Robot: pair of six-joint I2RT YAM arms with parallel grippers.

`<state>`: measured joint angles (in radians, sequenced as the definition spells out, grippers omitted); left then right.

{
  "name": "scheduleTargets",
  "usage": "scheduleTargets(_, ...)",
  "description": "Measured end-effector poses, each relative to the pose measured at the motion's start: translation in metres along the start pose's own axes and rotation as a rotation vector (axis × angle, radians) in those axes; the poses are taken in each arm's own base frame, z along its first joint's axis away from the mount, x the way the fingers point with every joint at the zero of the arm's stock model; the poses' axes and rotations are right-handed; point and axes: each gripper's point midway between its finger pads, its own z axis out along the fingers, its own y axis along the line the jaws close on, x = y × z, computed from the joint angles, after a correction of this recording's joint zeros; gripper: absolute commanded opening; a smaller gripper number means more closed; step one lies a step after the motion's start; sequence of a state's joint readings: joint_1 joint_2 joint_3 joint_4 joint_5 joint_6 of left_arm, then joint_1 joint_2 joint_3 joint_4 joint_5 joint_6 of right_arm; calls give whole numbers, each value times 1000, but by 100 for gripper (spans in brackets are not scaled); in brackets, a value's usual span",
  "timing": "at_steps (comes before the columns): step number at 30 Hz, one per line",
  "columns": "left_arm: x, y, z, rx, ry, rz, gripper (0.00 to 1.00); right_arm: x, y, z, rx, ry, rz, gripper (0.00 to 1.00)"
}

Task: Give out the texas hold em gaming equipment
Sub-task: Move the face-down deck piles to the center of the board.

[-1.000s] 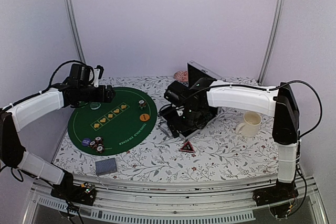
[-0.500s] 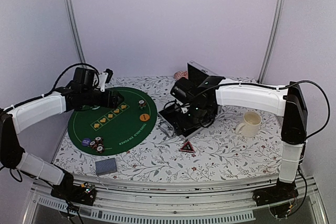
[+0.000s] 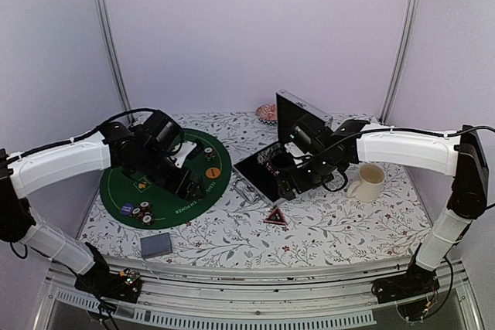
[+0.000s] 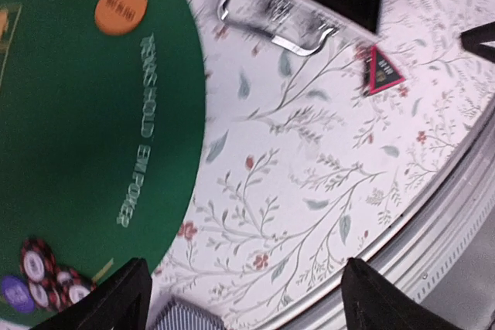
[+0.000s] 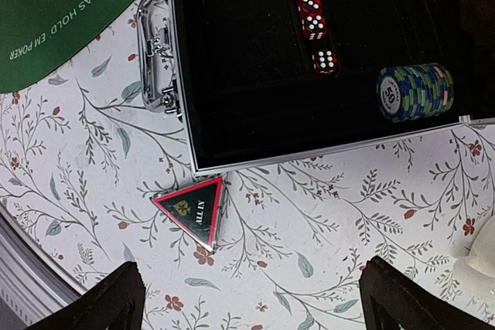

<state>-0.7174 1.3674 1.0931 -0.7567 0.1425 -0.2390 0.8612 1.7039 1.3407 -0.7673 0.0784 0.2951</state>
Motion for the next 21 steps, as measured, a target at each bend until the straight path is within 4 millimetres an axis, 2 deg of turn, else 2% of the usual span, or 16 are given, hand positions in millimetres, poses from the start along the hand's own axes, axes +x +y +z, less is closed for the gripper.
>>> scheduleTargets(1,15,7,4,-33,65,-64,88,1,-1,2,-4,-3,-5,99)
scheduleTargets(3,39,17,7,-91,138,-181,98,3,-2,5,-10,-4,-20,99)
scheduleTargets(7,94,38,-6,-206,173,-452,98,4,3,11,-37,-13,-48,99)
scheduleTargets(11,123,50,-21,-255,107,-648,98,7,5,15,-52,-15,-60,99)
scheduleTargets(16,165,62,-9,-314,139,-815,98,13,5,18,-64,-9,-60,99)
scheduleTargets(19,178,66,-3,-338,153,-864,98,13,6,17,-69,-13,-54,99)
scheduleTargets(21,179,68,-1,-340,144,-882,98,12,6,15,-73,-22,-48,99)
